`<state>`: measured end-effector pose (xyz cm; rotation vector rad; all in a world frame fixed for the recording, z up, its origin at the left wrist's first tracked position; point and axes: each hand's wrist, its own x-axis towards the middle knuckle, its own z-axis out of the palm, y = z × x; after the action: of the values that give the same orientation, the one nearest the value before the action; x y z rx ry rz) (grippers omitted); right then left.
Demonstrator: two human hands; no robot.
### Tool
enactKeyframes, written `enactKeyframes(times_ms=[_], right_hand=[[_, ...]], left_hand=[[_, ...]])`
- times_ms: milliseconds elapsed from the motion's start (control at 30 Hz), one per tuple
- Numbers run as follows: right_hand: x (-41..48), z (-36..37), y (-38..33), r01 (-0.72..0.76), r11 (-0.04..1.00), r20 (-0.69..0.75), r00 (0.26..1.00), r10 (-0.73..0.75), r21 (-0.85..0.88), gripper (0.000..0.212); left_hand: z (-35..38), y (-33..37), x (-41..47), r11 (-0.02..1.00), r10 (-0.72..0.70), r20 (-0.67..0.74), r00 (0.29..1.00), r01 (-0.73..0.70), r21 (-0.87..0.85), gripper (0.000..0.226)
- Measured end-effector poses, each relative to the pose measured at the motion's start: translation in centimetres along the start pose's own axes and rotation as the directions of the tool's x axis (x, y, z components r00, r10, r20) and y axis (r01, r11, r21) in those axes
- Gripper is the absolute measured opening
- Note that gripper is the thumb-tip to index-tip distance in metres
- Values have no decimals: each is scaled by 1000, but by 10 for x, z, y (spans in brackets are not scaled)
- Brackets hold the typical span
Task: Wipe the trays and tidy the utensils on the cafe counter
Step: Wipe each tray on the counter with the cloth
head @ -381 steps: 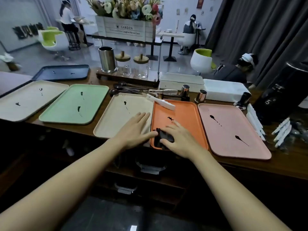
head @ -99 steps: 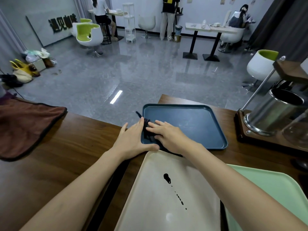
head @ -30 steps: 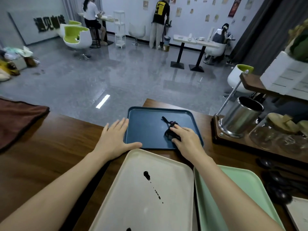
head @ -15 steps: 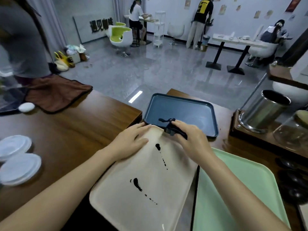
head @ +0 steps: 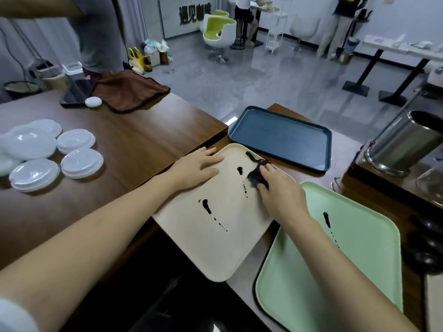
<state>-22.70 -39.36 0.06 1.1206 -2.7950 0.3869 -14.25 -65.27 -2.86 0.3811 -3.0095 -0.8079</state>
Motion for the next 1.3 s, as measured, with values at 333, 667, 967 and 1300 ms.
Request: enactKeyframes(times_ms=[333,667,967,1300], right_hand=[[56,28,-25,79,996,123,990,-74,-35,43],[14,7,-36,120,974,196,968,-158,194,48],[19,15,-41,91,991,139,985,-104,97,48],[45,13,-62,132,979,91,985,-147,155,43]], left_hand=[[-5,5,-4,1000,16,43,999,-16,-6,50],[0,0,3,999,38,15,999,-38,1,43],[-6,5,-3,999,46,44,998,-45,-20,44],[-10,12,-8,996,-19,-6,1000,19,-82,48]])
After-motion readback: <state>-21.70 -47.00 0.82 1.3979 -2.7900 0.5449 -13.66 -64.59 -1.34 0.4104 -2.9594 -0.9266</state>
